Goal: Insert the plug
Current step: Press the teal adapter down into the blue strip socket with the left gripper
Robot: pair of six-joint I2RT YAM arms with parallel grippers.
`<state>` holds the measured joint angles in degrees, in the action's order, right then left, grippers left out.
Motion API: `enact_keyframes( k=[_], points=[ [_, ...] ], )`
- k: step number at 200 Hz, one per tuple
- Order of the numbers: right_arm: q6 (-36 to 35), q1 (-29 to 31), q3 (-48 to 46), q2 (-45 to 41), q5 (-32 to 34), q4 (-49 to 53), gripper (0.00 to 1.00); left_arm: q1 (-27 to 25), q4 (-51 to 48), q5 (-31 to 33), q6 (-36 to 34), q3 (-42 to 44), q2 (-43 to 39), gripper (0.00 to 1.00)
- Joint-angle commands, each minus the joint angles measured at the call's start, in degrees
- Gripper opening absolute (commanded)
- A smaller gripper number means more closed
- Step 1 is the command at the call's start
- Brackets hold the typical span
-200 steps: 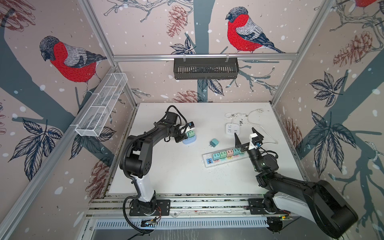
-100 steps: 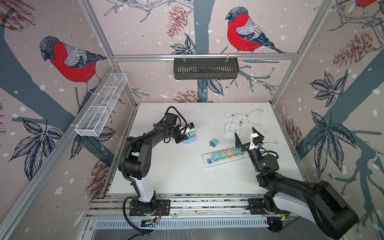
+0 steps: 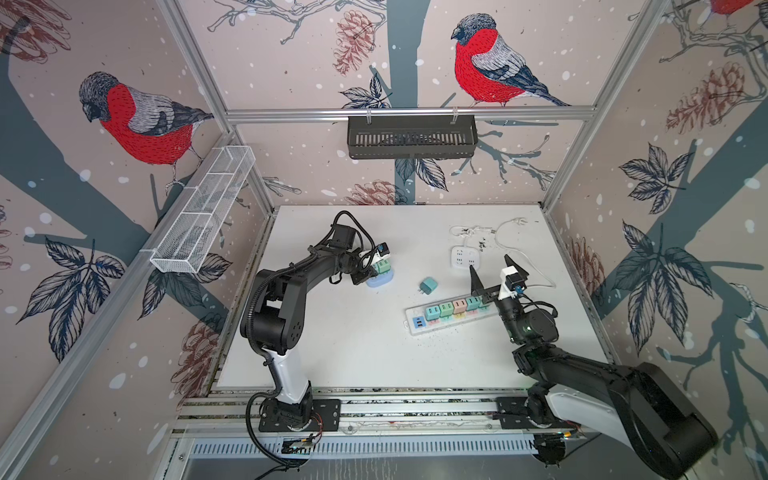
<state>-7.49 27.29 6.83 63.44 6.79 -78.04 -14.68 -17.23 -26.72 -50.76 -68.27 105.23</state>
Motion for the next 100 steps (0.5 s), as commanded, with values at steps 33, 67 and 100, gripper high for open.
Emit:
enact_keyframes(
  k=[33,67,100],
  points=[
    [0.6,-0.2,0.1,-0.1,-0.5,-0.6,1.0,0.2,-3.2,2.6,1.3,-2.7,2.5,0.0],
    [0.7,-0.3,0.1,0.0,-0.5,-0.6,1.0,0.2,-5.6,3.7,2.4,-4.9,4.5,0.0],
    [0.8,-0.4,0.1,-0.1,-0.6,-0.6,1.0,0.2,-5.4,3.7,2.6,-4.6,4.4,0.0]
  ],
)
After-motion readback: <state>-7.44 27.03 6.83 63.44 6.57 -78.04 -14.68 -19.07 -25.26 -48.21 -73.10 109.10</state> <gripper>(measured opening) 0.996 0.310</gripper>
